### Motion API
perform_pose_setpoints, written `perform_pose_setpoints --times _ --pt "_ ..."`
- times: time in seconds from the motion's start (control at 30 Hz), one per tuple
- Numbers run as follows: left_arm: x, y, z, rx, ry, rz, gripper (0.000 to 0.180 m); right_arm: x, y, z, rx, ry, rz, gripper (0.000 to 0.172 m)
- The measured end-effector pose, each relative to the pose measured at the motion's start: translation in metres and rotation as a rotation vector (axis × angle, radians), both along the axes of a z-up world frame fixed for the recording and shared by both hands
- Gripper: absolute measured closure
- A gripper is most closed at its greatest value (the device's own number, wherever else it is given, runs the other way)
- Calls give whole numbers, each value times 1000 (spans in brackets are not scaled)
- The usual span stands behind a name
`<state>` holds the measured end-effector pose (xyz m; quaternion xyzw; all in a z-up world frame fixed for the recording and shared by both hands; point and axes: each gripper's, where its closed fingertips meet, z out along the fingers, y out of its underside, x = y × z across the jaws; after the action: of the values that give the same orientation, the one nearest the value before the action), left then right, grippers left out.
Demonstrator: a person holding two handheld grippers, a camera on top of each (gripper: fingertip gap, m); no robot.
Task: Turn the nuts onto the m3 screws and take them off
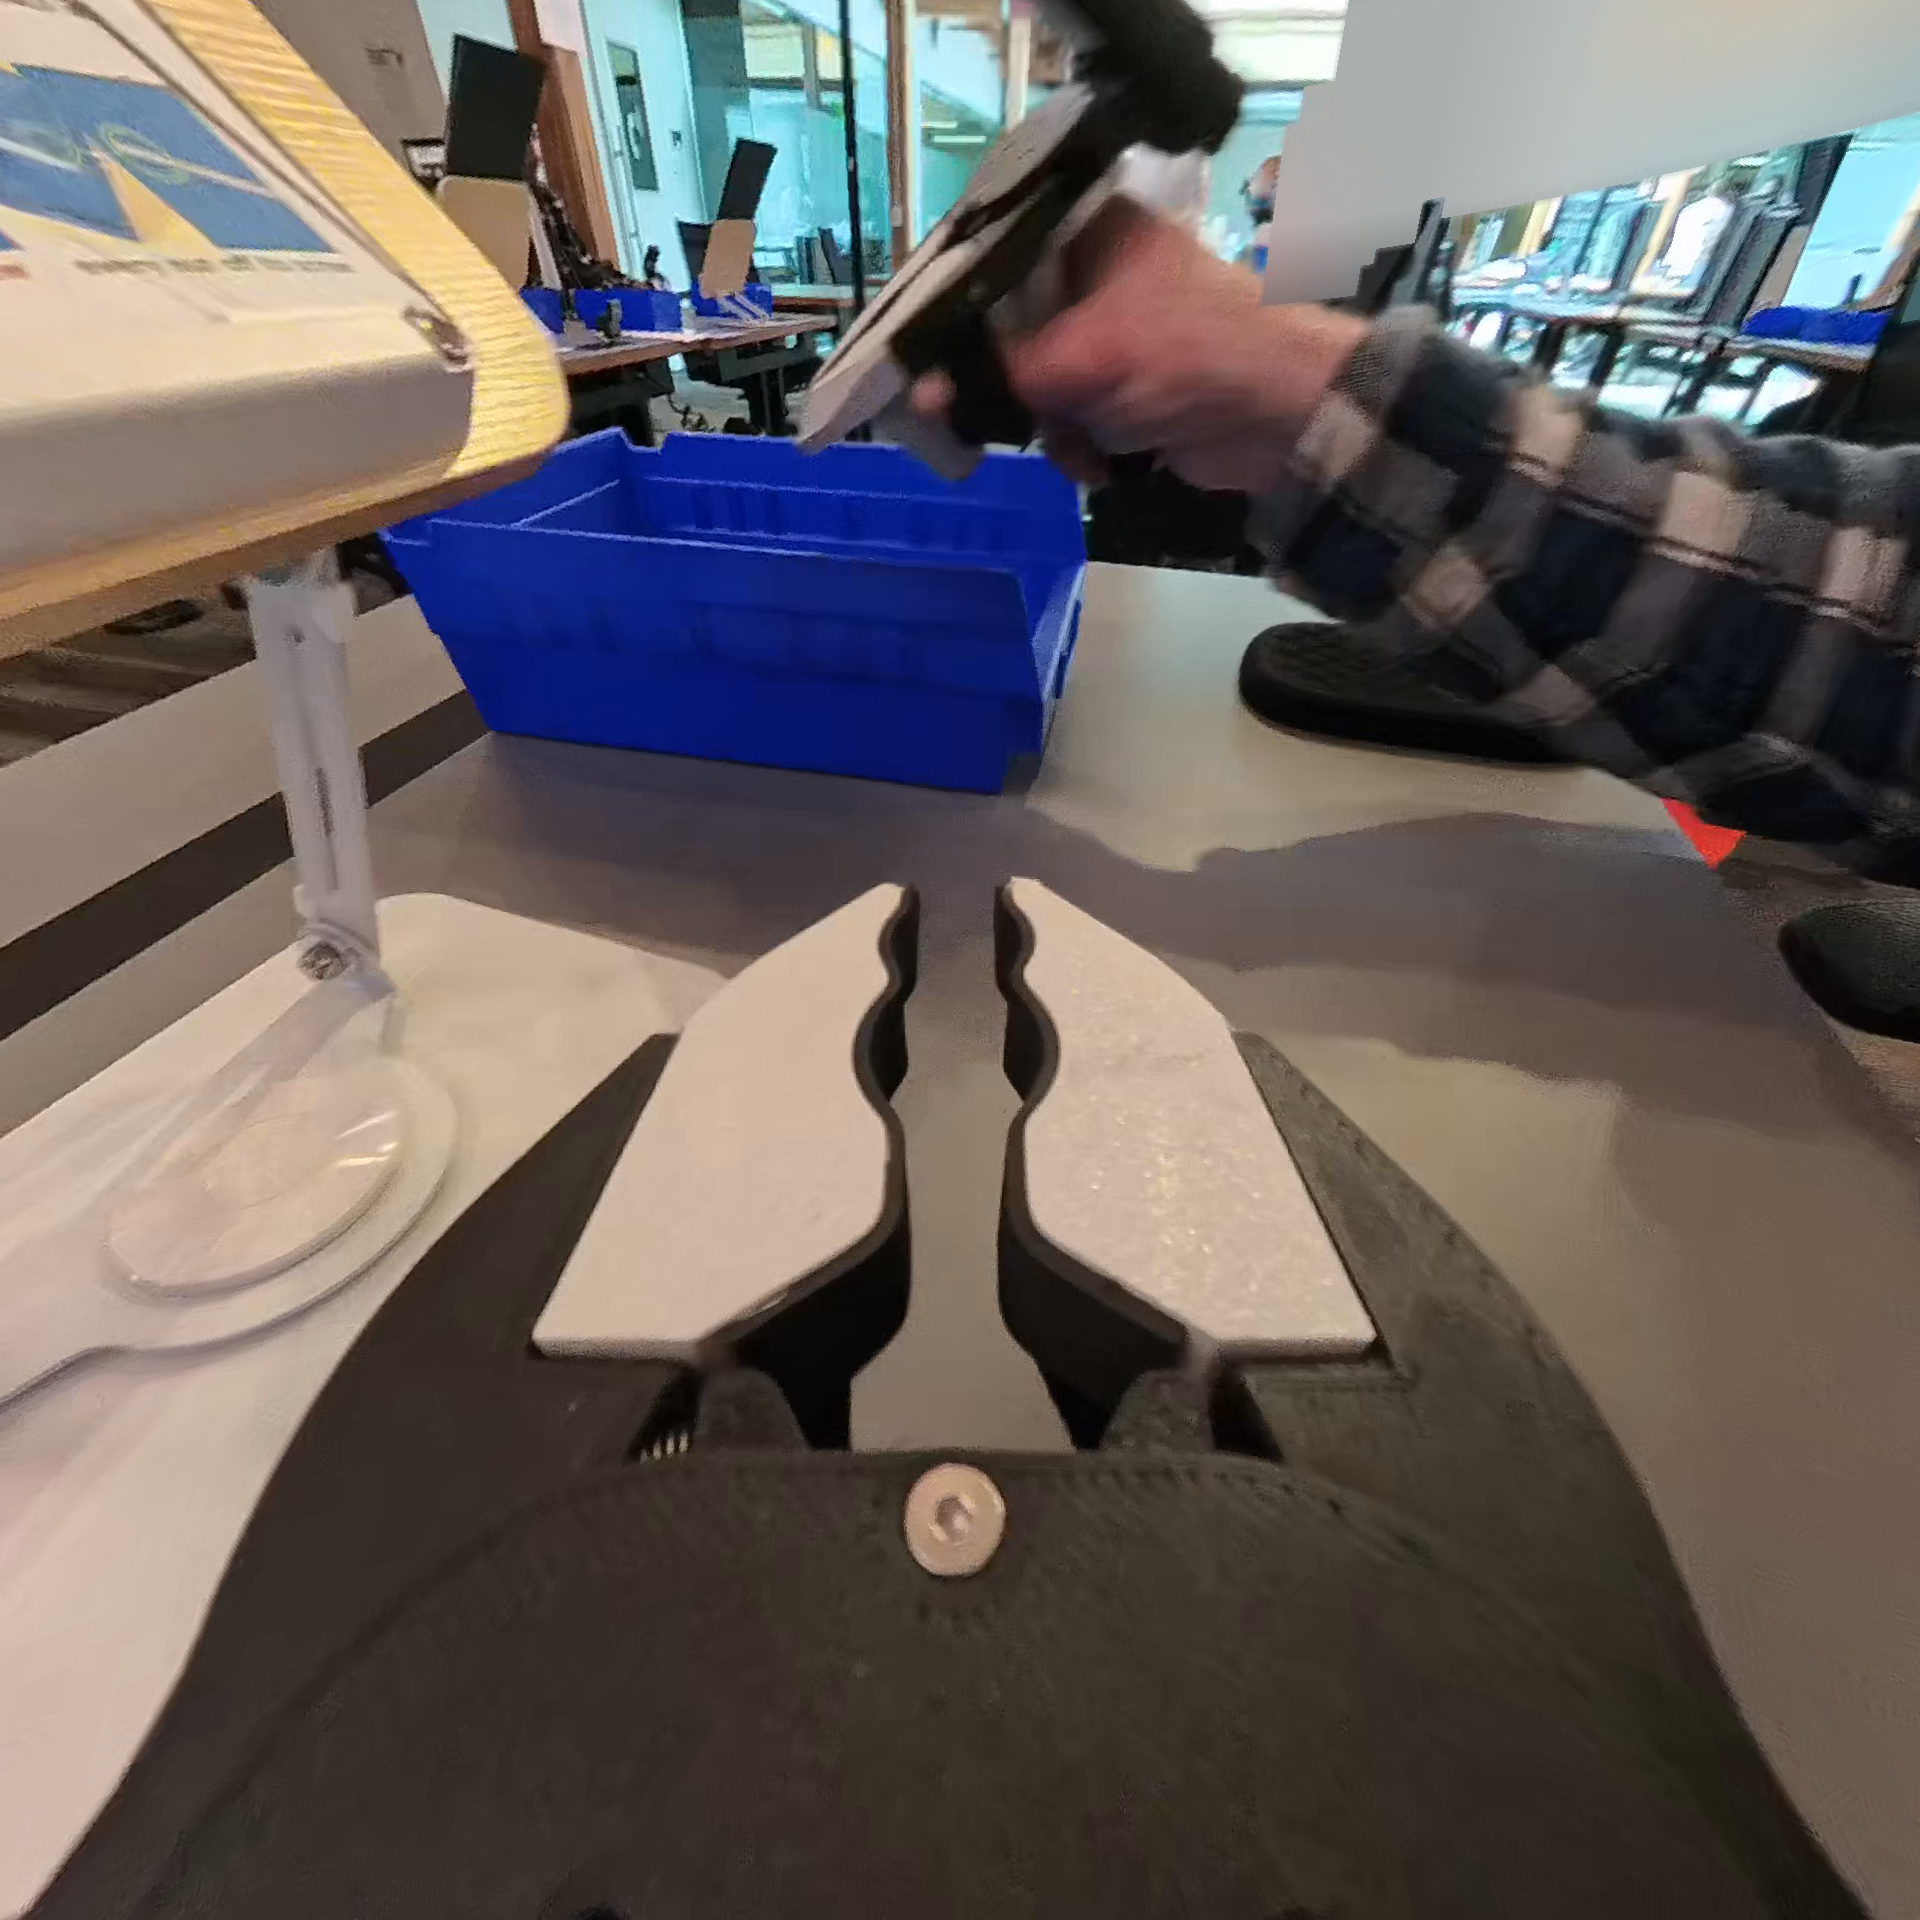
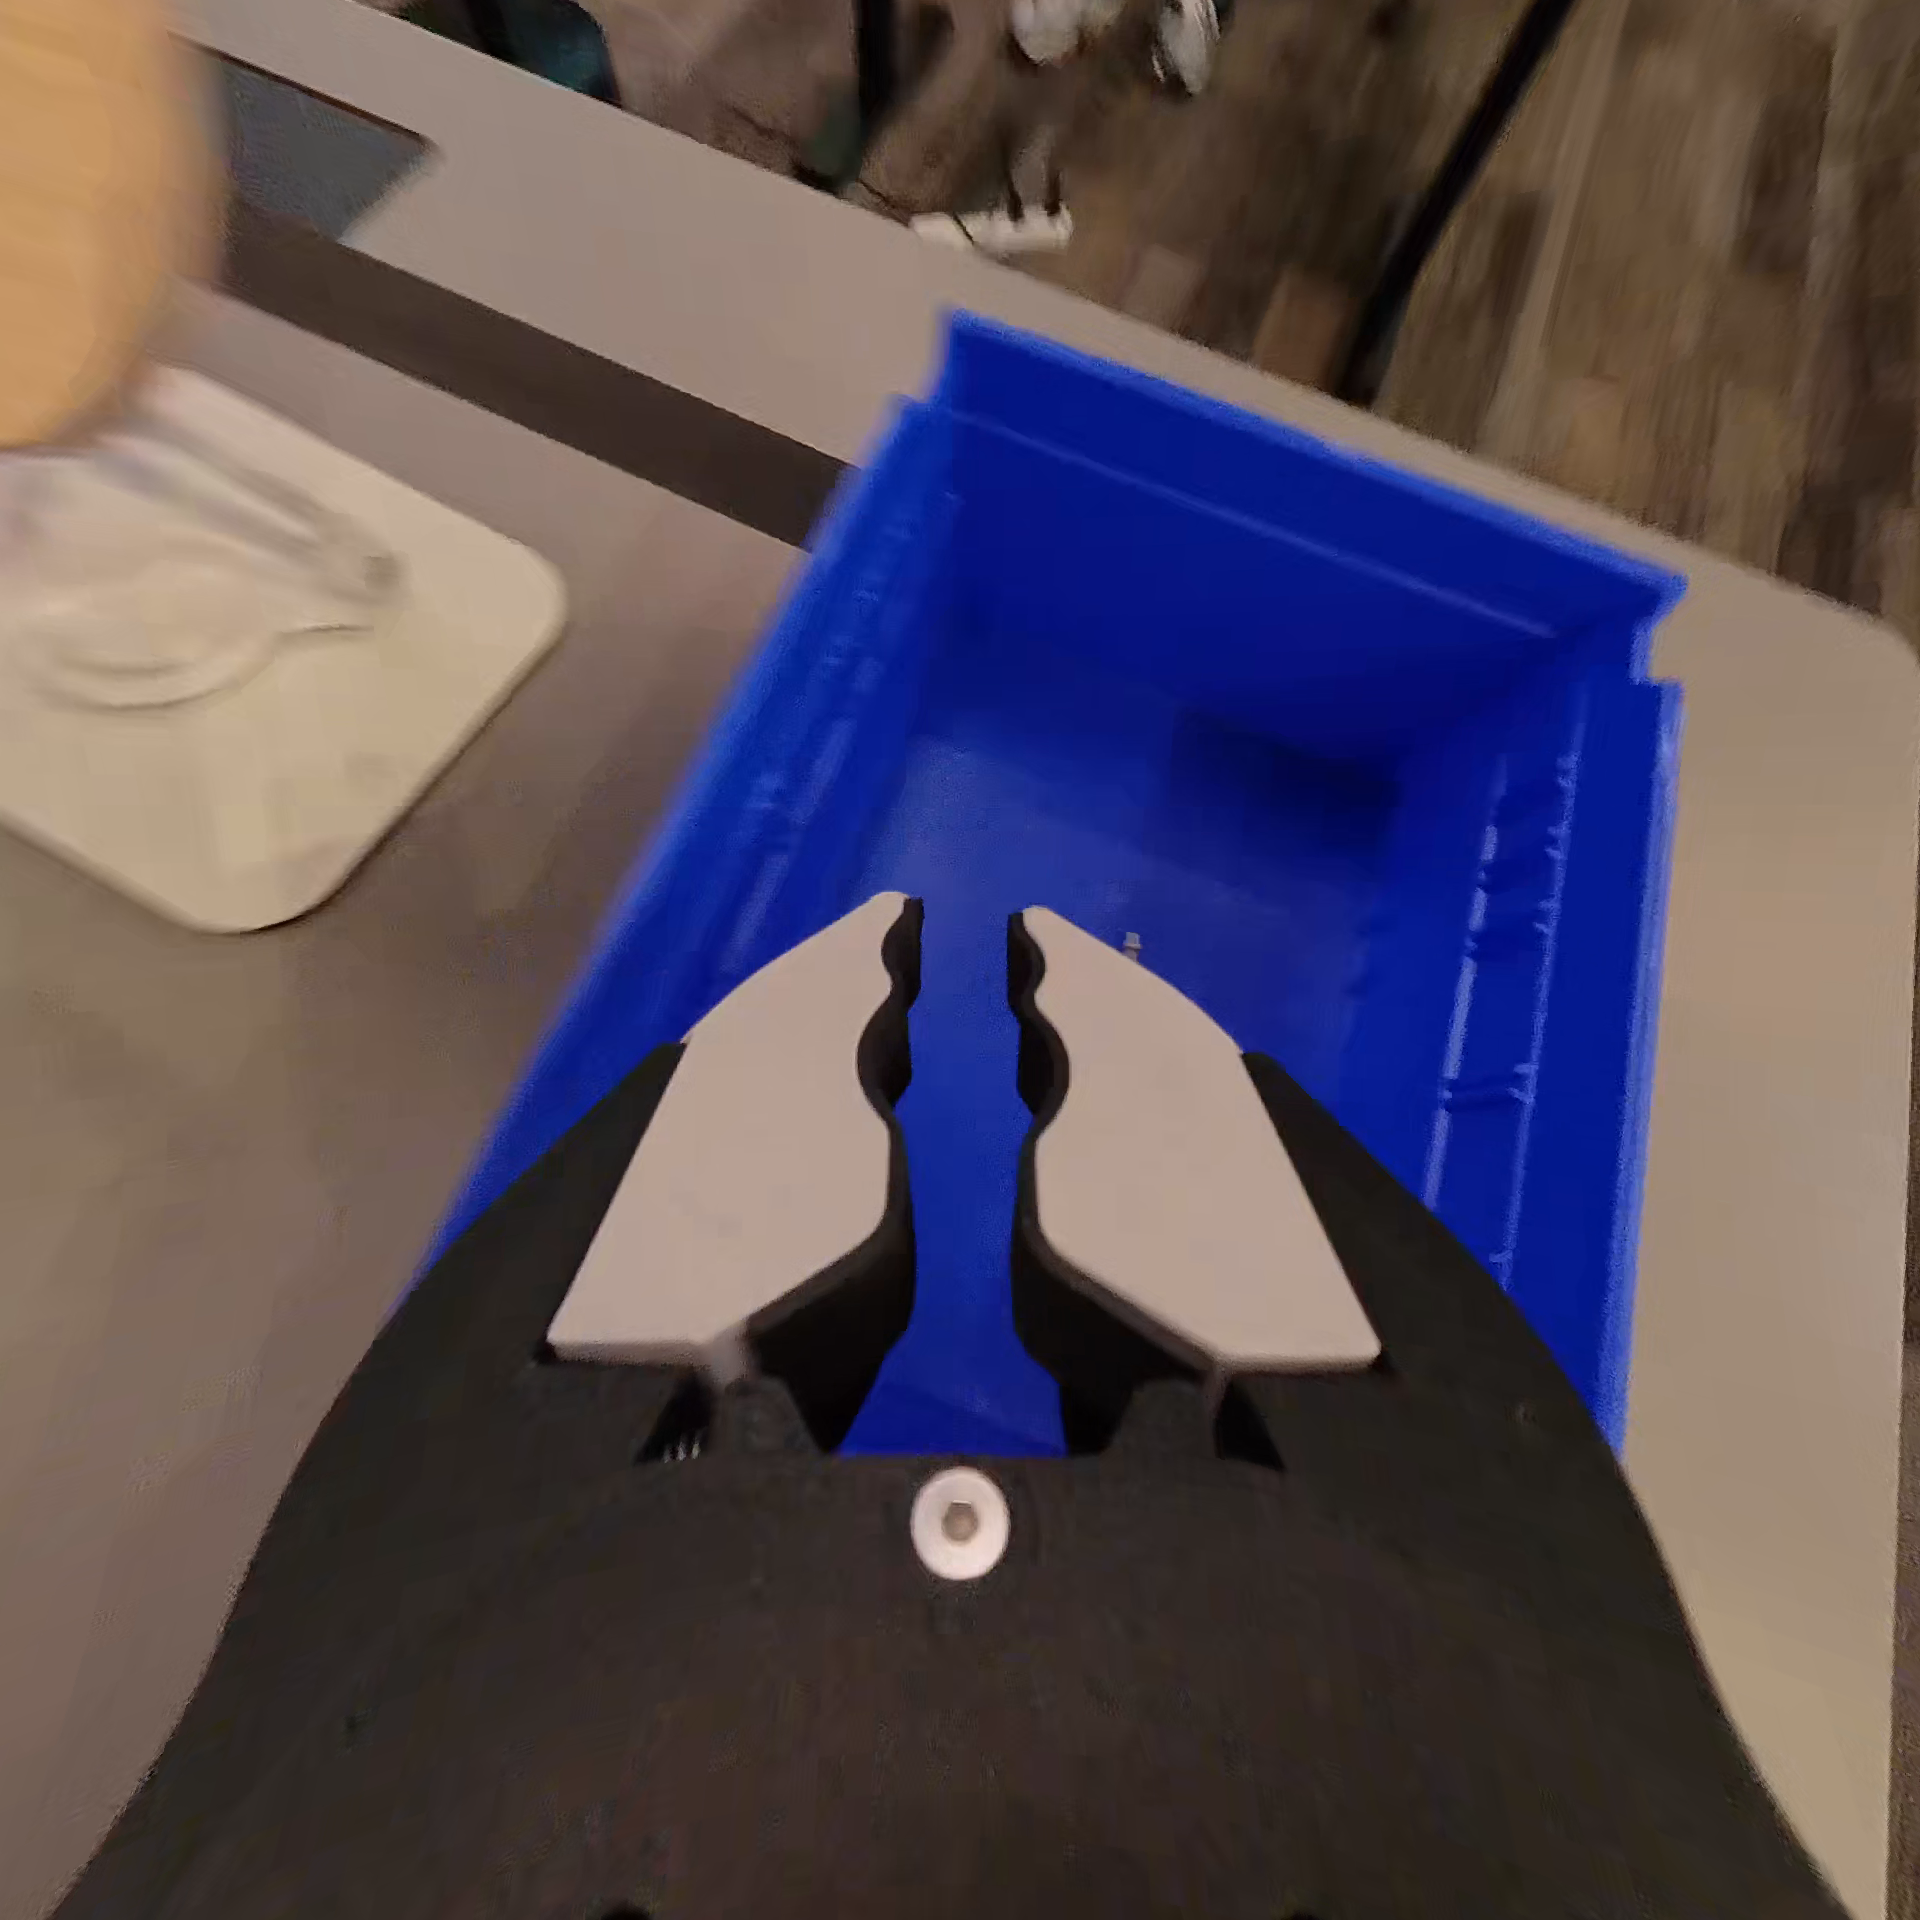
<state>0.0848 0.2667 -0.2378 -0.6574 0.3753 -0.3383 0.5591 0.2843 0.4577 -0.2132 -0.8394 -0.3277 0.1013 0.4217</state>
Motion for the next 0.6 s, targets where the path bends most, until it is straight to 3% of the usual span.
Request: perform_pose_setpoints --times 0.13,0.3,0.5,0.6 --pt "-28 -7 9 -19 36 59 155 -50 -71 32 133 69 203 170" --pt "-90 -18 42 40 134 211 159 -115 -139 44 214 221 390 171" --pt "-203 7 76 86 341 481 163 -188 -170 3 151 316 550 171" --pt "-249 35 86 72 423 518 164 -213 -177 -19 120 351 611 171"
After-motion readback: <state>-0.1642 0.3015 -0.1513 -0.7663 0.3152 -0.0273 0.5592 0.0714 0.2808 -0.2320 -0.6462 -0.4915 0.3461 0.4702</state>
